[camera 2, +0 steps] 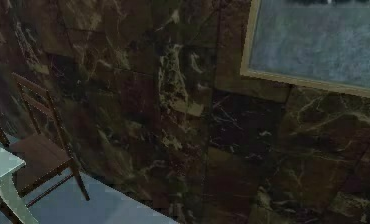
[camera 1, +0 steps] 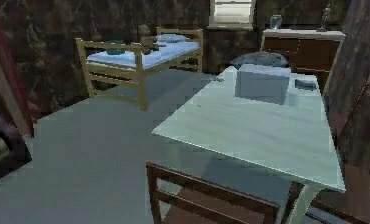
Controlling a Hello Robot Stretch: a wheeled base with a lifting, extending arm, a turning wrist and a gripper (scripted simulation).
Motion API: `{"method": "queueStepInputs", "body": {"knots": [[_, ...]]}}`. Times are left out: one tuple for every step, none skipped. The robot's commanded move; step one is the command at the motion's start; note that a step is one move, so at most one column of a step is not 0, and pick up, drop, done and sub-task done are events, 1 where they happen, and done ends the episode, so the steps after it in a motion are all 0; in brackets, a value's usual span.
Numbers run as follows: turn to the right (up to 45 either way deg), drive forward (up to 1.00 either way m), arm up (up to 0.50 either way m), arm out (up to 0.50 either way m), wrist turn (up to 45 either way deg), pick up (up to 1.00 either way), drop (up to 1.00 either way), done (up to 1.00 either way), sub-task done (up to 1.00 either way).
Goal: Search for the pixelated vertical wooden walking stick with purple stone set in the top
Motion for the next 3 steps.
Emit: {"method": "queueStepInputs", "body": {"knots": [[-15.0,0.0,0.0,0.0,0.0,0.0,0.0,0.0,0.0],[0.0,0.2,0.0,0.0,0.0,0.0,0.0,0.0,0.0],[-42.0,0.0,0.0,0.0,0.0,0.0,0.0,0.0,0.0]]}}
